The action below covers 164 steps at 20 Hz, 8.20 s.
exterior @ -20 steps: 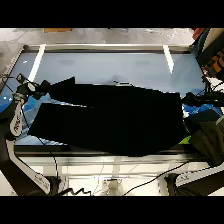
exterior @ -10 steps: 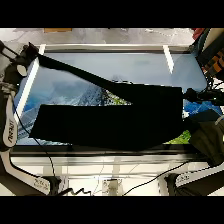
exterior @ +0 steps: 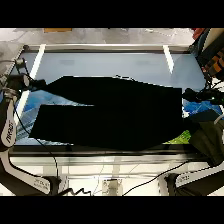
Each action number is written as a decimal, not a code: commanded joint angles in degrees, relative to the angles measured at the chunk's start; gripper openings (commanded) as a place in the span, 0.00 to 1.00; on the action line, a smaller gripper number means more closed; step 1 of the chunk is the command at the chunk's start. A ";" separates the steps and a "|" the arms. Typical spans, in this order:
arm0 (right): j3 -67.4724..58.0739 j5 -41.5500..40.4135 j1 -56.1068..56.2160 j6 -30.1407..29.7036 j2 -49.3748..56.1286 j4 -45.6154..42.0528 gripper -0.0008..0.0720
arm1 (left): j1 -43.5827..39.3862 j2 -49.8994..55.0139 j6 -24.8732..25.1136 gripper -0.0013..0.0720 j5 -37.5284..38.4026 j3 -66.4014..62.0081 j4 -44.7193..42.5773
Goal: Fold the clothes and pants, and hang the long-sleeved shirts on hangers.
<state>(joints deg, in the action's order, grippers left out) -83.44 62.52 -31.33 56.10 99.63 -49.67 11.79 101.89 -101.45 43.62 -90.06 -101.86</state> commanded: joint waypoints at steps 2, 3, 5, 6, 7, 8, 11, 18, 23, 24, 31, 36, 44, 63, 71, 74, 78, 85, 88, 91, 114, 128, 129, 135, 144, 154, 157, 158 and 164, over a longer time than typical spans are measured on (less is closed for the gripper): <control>0.00 -0.72 0.07 0.02 0.04 -1.88 0.04 | 0.33 2.38 -0.35 0.03 -0.48 2.23 -1.79; 0.00 -0.72 0.07 0.02 0.04 -1.88 0.04 | 0.28 2.21 -0.35 0.03 -2.36 2.19 -1.79; 0.00 -0.72 0.07 0.02 0.04 -1.86 0.04 | 0.02 1.20 -0.33 0.03 -7.13 1.62 -1.62; 0.00 -0.70 0.07 0.02 0.04 -1.86 0.04 | -0.24 0.52 -0.33 0.03 -10.14 0.59 -1.64; 0.00 -0.70 0.07 0.02 0.04 -1.88 0.04 | -0.46 -0.22 -0.09 0.03 -13.35 -0.83 -1.64; 0.00 -0.70 0.07 0.02 0.04 -1.88 0.04 | -0.92 -1.07 -0.11 0.03 -17.16 -2.62 -1.66; 0.00 -0.24 0.07 0.11 0.04 -1.84 0.04 | -2.80 -4.15 -0.09 0.03 -25.03 -7.78 -1.66; 0.00 3.48 0.07 0.44 0.04 -1.84 0.04 | -4.28 -7.28 22.16 0.03 2.89 -5.40 -4.13; 0.00 3.87 0.07 0.42 0.04 -1.84 0.04 | -0.35 -3.39 13.51 0.03 7.06 9.99 -4.02; 0.00 3.45 0.07 0.44 0.04 -1.84 0.04 | 0.22 -2.40 12.55 0.03 6.99 11.63 -4.02; 0.00 0.81 0.07 0.44 0.04 -1.73 0.04 | 1.03 0.98 10.03 0.03 -3.34 12.17 -3.96; 0.00 0.09 0.07 0.44 0.04 -1.73 0.04 | 1.36 0.68 -2.91 0.03 -14.38 11.10 -3.98; 0.00 -0.63 0.07 0.42 0.04 -1.73 0.04 | 0.61 -0.37 -3.65 0.99 -14.51 10.99 -1.46; -2.51 21.70 -5.86 21.05 -15.89 -19.76 0.53 | 7.23 -30.69 17.33 0.03 14.21 11.45 -5.92; 30.58 17.29 -19.56 14.08 -37.05 -12.92 0.35 | 15.10 -32.06 29.81 0.03 20.11 23.56 9.31; 41.90 11.89 -22.03 14.14 -39.19 -8.24 0.59 | 17.49 -32.04 43.76 0.03 23.39 23.89 25.55; 48.22 3.04 -21.99 14.12 -39.10 -7.69 0.65 | 19.47 -31.87 45.77 0.04 23.76 23.91 28.46; 49.81 -6.25 -21.75 12.15 -32.98 0.20 0.63 | 21.94 -29.18 44.19 0.69 28.37 24.37 29.03; 49.81 -7.45 -19.98 5.95 -28.98 5.62 0.52 | 21.97 -26.34 42.49 0.69 33.27 24.55 29.90; 49.81 -9.86 -17.00 2.01 -28.92 9.03 0.42 | 22.01 -25.57 41.35 0.69 33.59 24.79 31.98; 49.75 -12.17 -12.90 -0.26 -37.51 7.76 0.04 | 39.78 -24.61 54.34 0.67 7.96 51.56 51.80; 41.94 -4.28 -12.92 6.58 -54.38 -9.25 0.04 | 38.03 -33.88 54.45 0.03 14.49 38.03 60.15; 41.40 -3.58 -12.92 7.89 -56.76 -12.48 0.04 | 38.69 -36.26 54.34 0.03 14.45 37.77 57.59; 41.05 4.17 -12.92 13.53 -66.77 -23.56 0.04 | 41.16 -43.19 51.25 0.03 14.49 37.77 44.89; 41.07 -0.68 -12.90 22.67 -68.15 -23.43 0.04 | 23.50 -41.11 41.11 0.03 -15.58 36.89 49.59; 41.05 -12.17 -12.90 27.21 -51.82 -14.64 0.04 | 4.87 -11.69 21.94 0.03 -19.61 8.00 34.97; 41.05 -16.24 -12.48 27.21 -46.60 -8.98 0.04 | 2.69 -4.79 17.84 0.03 -18.03 0.94 29.77; 41.05 -18.14 -11.41 27.19 -45.11 -7.85 0.04 | 1.95 -2.82 17.81 0.03 -18.25 -0.68 29.79; 41.05 -35.89 -2.32 30.23 -39.89 -7.54 0.04 | 0.44 4.96 12.98 0.03 -25.92 -7.10 29.88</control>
<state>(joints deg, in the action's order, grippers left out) -42.37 35.94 -36.77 84.25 57.28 -58.33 12.95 103.11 -84.44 21.78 -93.78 -71.05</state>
